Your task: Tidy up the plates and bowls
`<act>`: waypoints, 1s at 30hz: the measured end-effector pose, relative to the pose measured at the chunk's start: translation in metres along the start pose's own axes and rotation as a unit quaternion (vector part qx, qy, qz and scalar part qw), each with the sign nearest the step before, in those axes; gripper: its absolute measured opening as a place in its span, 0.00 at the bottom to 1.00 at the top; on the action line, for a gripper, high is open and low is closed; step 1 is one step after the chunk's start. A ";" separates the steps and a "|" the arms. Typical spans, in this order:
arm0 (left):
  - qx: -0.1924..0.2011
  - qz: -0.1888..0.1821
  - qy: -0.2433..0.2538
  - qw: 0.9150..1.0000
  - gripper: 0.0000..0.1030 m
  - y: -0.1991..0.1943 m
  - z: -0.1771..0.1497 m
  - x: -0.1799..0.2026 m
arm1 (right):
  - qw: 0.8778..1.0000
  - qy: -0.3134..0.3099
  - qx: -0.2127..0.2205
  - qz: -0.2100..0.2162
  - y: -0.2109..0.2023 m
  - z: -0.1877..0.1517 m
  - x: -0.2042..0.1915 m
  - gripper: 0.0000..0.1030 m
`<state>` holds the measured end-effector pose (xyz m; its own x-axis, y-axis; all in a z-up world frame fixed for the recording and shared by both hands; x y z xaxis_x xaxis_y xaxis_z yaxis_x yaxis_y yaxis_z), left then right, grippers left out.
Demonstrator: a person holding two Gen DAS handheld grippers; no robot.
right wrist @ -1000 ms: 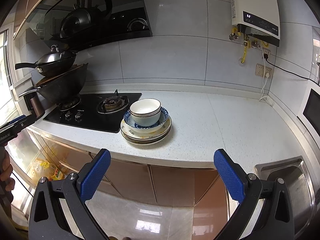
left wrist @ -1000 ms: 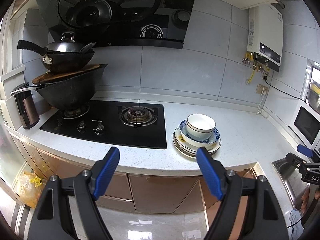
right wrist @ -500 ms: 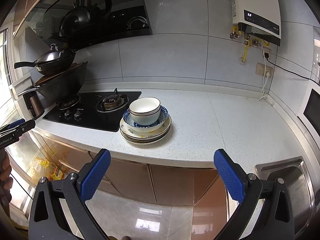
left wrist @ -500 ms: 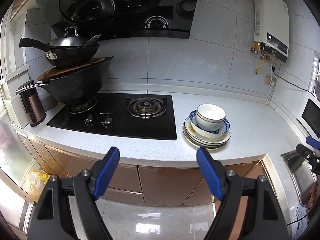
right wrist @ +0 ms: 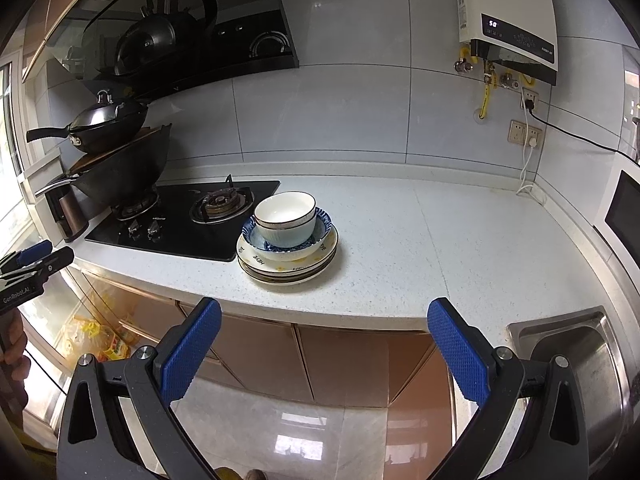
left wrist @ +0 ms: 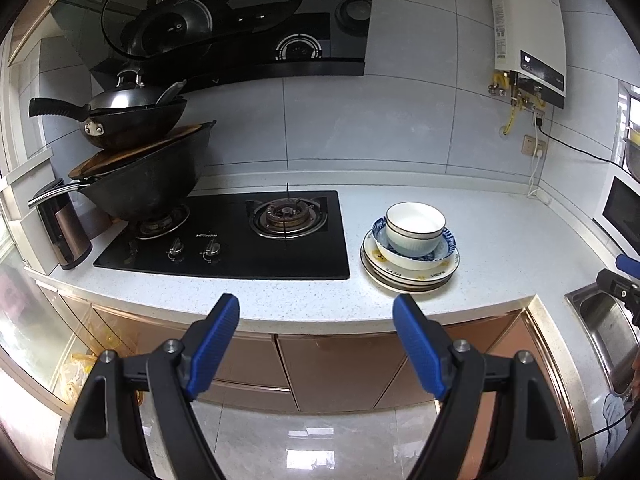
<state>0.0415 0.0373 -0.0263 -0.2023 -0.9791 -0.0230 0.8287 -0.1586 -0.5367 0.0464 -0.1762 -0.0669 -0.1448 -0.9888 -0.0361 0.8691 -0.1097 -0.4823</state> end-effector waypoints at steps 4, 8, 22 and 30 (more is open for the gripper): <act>-0.006 -0.003 0.002 1.000 0.76 0.005 0.000 0.002 | 1.000 0.001 -0.003 0.002 0.002 0.000 -0.001 0.99; -0.008 -0.003 0.000 1.000 0.76 0.007 0.000 0.001 | 1.000 0.000 -0.004 0.005 0.005 0.001 -0.003 0.99; -0.020 -0.005 -0.010 1.000 0.76 0.018 -0.003 -0.001 | 1.000 -0.006 -0.013 0.011 0.017 0.000 -0.007 0.99; -0.021 -0.007 -0.011 1.000 0.76 0.019 -0.005 0.001 | 1.000 -0.012 -0.016 0.010 0.020 0.001 -0.011 0.99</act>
Point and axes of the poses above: each gripper's, at about its wrist camera, not at the fingertips, and y roughly the way its jaws point, x to its right, z to its top, the point moved 10 cm from there along y, roughly the way its jaws point, and after that the axes turned 2 degrees about x, right-handed, at the moved point
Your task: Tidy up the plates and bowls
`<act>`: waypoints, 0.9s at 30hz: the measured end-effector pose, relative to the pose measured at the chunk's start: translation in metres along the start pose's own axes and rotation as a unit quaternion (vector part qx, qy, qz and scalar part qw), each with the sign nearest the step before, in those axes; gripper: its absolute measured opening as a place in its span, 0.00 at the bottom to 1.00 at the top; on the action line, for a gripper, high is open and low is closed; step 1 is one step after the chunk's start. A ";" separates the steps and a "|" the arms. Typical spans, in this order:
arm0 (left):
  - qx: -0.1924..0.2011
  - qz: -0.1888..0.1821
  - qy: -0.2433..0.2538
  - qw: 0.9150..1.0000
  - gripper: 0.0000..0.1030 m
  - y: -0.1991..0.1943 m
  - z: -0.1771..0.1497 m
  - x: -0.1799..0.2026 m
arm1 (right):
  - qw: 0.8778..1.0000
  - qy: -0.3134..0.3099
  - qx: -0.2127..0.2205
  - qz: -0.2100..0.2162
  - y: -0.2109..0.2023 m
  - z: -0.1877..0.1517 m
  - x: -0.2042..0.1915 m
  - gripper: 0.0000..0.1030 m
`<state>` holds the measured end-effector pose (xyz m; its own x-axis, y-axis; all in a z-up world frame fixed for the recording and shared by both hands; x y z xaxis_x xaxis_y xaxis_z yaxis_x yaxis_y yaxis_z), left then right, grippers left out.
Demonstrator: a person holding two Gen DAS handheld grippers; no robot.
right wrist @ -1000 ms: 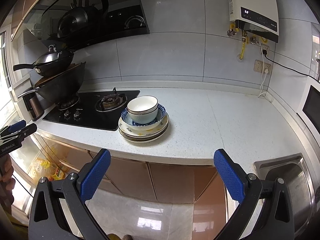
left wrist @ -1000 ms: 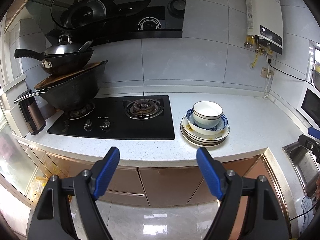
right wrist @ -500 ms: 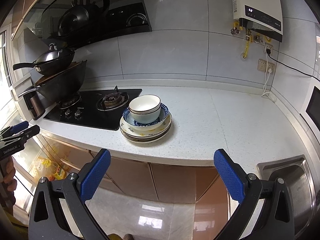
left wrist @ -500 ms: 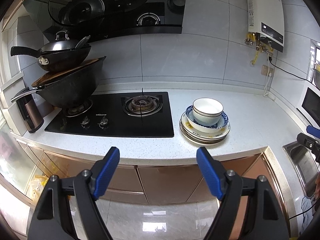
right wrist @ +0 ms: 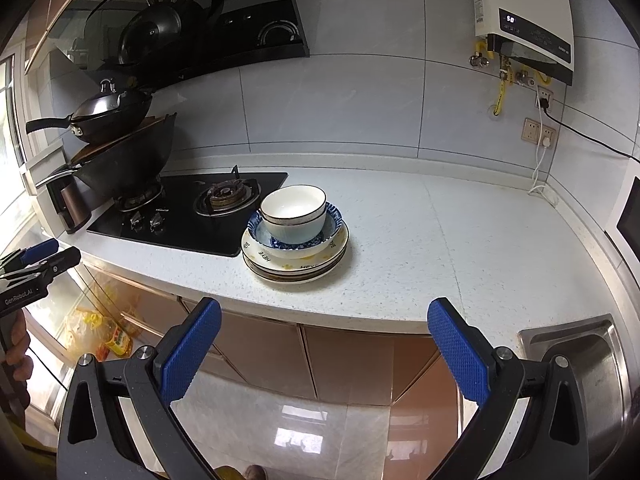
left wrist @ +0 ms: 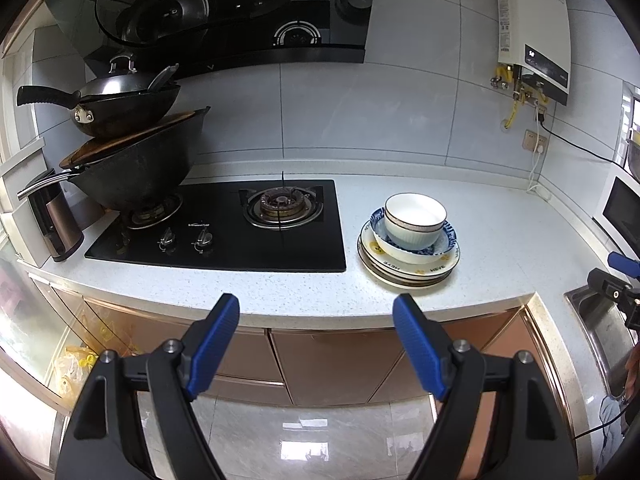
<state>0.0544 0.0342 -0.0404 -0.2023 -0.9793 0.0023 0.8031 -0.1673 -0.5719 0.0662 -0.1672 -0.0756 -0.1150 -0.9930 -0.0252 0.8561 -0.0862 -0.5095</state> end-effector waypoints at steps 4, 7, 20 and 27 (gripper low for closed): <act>-0.002 -0.001 0.002 1.000 0.76 0.002 0.000 0.000 | 1.000 0.001 -0.001 0.000 0.001 0.000 0.000 0.99; -0.003 -0.003 0.006 1.000 0.76 0.002 0.000 0.002 | 1.000 0.001 -0.001 0.000 0.001 0.000 0.000 0.99; 0.000 -0.002 0.004 1.000 0.76 -0.002 -0.001 -0.002 | 1.000 0.003 0.001 0.001 -0.001 0.001 -0.001 0.99; 0.002 0.002 0.002 1.000 0.76 -0.005 0.000 -0.008 | 1.000 0.002 0.006 0.002 -0.006 0.002 -0.005 0.99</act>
Point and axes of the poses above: each gripper's, at about its wrist camera, not at the fingertips, and y roughly the way its jaws point, x to its right, z to its top, the point moved 10 cm from there along y, roughly the way its jaws point, and after that the axes turned 2 degrees about x, right-handed, at the moved point
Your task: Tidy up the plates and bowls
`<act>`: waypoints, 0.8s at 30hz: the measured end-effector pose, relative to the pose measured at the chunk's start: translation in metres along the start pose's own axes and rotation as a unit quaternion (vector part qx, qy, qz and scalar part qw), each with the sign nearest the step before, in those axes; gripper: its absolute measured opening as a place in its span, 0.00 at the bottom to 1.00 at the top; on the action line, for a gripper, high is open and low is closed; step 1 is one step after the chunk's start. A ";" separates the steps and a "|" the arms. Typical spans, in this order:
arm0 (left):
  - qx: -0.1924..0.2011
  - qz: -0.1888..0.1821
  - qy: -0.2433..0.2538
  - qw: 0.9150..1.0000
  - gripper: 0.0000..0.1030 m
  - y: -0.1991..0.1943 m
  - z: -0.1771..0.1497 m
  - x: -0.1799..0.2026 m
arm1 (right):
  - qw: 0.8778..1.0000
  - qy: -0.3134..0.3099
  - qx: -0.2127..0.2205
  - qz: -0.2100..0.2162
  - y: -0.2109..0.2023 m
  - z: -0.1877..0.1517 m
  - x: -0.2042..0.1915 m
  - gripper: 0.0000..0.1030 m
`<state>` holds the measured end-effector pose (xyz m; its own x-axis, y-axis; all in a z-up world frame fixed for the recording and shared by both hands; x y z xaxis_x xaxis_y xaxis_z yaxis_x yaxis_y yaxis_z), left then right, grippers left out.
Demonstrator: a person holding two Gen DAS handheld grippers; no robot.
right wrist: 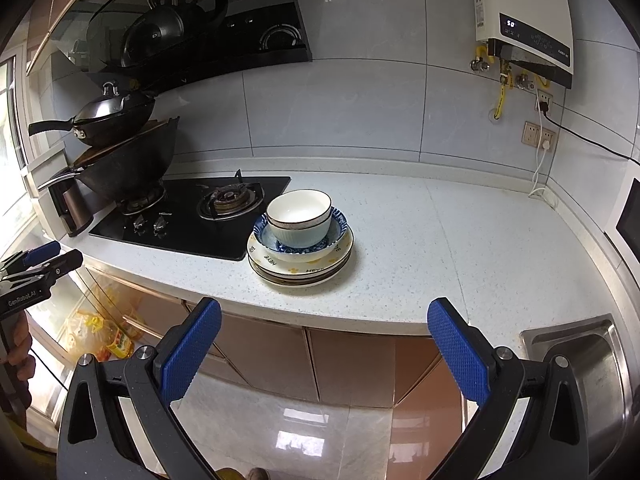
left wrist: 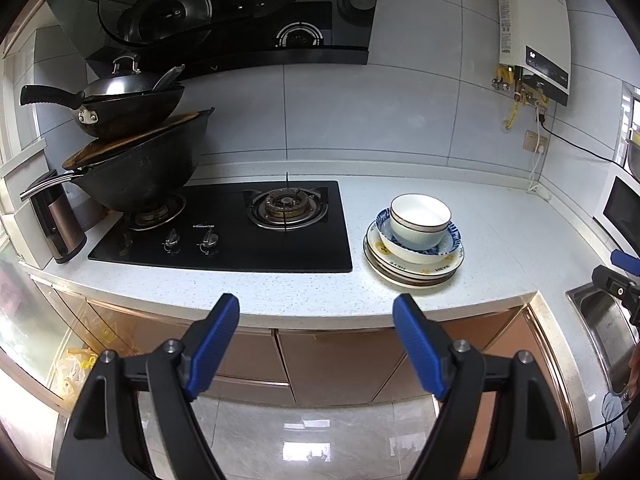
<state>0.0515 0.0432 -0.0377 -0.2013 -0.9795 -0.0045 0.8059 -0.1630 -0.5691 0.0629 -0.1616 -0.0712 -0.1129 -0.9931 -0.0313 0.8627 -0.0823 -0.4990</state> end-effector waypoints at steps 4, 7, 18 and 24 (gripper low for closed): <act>0.001 0.000 0.003 1.000 0.76 -0.001 0.000 -0.001 | 1.000 0.001 -0.002 0.001 0.000 -0.001 -0.001 0.99; 0.000 0.000 0.002 1.000 0.76 -0.002 -0.001 -0.001 | 1.000 0.003 -0.004 0.006 0.000 -0.001 -0.003 0.99; 0.004 0.003 0.000 1.000 0.76 -0.008 -0.004 -0.005 | 1.000 -0.006 0.006 0.012 -0.004 0.002 -0.011 0.99; 0.004 0.004 0.000 1.000 0.76 -0.008 -0.003 -0.007 | 1.000 -0.016 0.010 0.009 -0.004 0.006 -0.014 0.99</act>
Point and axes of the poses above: each gripper's, at about its wrist camera, not at the fingertips, and y roughly the way its jaws point, x to its right, z to its top, the point moved 10 cm from there along y, roughly the way its jaws point, and after that the axes turned 2 degrees about x, right-handed, at the moved point
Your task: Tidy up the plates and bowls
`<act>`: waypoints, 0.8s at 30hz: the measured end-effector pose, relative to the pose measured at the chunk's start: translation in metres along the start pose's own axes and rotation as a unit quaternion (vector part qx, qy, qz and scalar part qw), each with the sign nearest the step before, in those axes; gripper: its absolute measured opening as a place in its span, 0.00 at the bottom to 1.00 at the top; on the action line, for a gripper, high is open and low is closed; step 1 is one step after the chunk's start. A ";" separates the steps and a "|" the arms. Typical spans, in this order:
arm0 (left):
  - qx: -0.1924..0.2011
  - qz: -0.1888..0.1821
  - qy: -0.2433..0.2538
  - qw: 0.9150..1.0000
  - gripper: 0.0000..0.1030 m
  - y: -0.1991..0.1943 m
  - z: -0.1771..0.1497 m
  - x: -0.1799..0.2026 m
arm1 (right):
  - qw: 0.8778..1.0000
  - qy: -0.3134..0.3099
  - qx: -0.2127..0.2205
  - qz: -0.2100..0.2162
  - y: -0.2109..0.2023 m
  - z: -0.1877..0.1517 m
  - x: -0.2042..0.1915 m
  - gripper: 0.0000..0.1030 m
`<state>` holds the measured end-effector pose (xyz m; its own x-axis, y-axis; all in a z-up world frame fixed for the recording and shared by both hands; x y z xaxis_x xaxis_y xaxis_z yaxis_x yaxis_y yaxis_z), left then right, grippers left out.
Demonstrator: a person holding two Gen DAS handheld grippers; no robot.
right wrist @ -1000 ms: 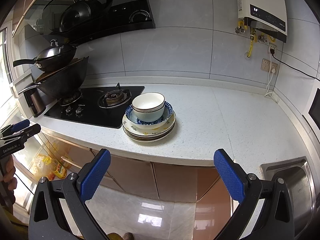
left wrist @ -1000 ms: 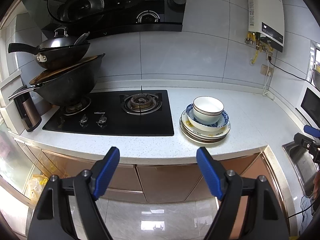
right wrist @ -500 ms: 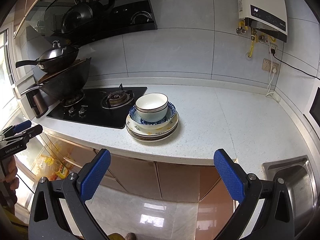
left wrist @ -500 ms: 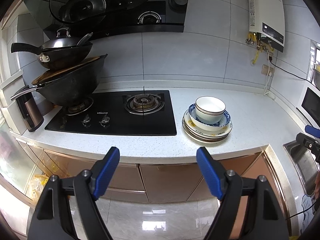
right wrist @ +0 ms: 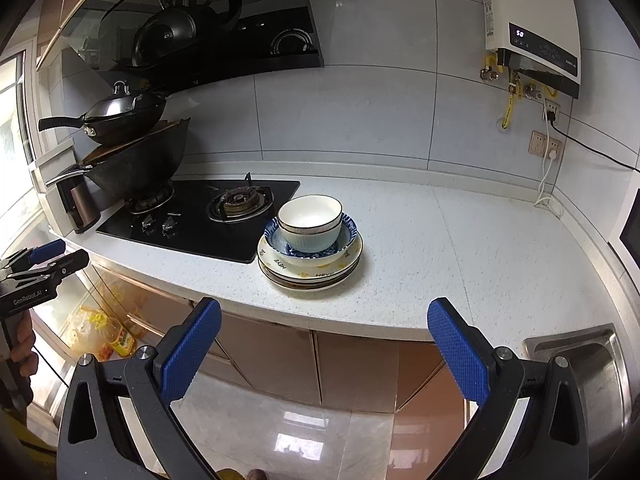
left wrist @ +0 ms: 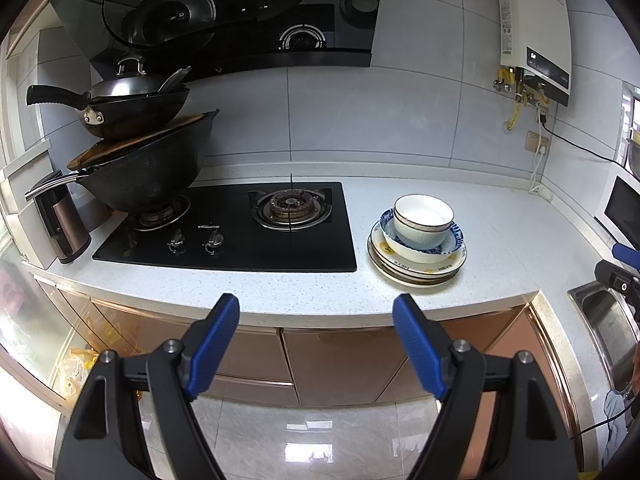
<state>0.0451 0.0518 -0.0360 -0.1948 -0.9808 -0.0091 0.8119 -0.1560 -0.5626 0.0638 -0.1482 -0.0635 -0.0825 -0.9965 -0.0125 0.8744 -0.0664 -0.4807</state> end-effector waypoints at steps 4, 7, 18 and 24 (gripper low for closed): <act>0.001 0.002 0.001 1.000 0.76 0.001 0.001 -0.001 | 1.000 -0.009 0.000 0.006 0.001 0.001 -0.004 0.99; 0.001 0.003 0.000 1.000 0.76 0.001 0.001 -0.002 | 1.000 -0.010 0.004 0.009 0.001 0.003 -0.006 0.99; 0.002 0.005 -0.006 1.000 0.76 0.001 0.002 -0.005 | 1.000 -0.010 0.002 0.016 0.004 0.002 -0.008 0.99; 0.002 0.005 -0.011 1.000 0.76 0.001 0.003 -0.006 | 1.000 -0.013 -0.002 0.020 0.006 0.000 -0.009 0.99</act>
<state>0.0488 0.0576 -0.0342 -0.1741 -0.9847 0.0031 0.8157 -0.1459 -0.5598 0.0698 -0.1397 -0.0657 -0.0357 -0.9993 -0.0096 0.8749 -0.0266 -0.4835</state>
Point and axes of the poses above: each gripper's, at about its wrist camera, not at the fingertips, and y roughly the way its jaws point, x to its right, z to its top, the point moved 10 cm from there along y, roughly the way its jaws point, and after that the axes turned 2 degrees about x, right-handed, at the moved point
